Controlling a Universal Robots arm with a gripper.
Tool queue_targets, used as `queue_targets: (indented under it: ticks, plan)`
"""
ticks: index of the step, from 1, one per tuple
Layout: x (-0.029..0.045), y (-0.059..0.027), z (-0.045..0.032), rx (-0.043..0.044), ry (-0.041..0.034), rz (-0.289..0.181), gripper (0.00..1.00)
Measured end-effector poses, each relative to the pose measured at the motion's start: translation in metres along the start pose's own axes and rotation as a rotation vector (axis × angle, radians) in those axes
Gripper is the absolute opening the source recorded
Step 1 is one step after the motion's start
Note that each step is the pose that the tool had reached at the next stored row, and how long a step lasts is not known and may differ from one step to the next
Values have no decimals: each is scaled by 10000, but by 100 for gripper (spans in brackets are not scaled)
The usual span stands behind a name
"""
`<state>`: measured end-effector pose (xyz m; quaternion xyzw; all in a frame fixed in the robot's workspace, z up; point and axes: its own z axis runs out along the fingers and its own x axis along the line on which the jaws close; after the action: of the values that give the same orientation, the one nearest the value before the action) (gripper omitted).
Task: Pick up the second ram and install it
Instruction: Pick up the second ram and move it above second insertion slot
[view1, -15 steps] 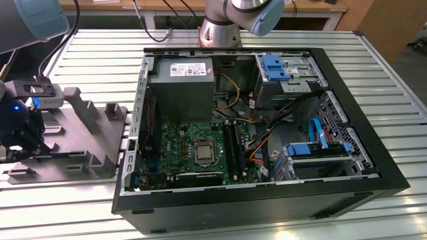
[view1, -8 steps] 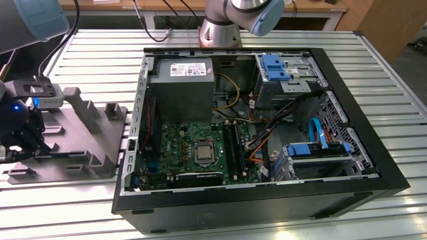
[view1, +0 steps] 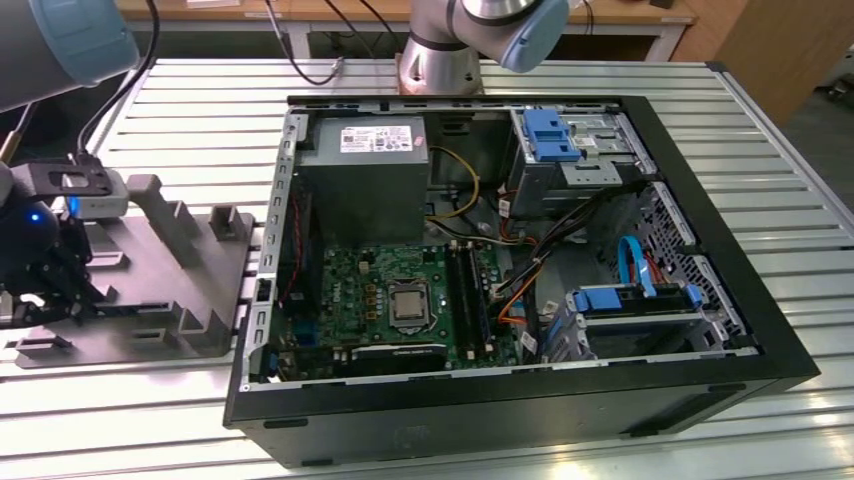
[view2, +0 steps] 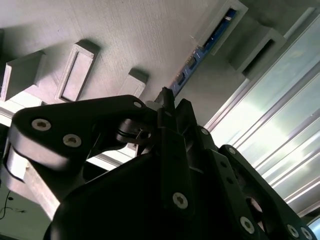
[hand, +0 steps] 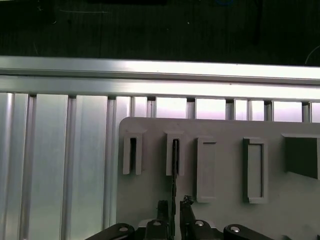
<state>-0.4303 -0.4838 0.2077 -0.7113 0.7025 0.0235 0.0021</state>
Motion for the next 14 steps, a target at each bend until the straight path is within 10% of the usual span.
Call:
queue_targets:
  ticks: [14]
  plan:
    - [-1,32,65,26,11,-330,24]
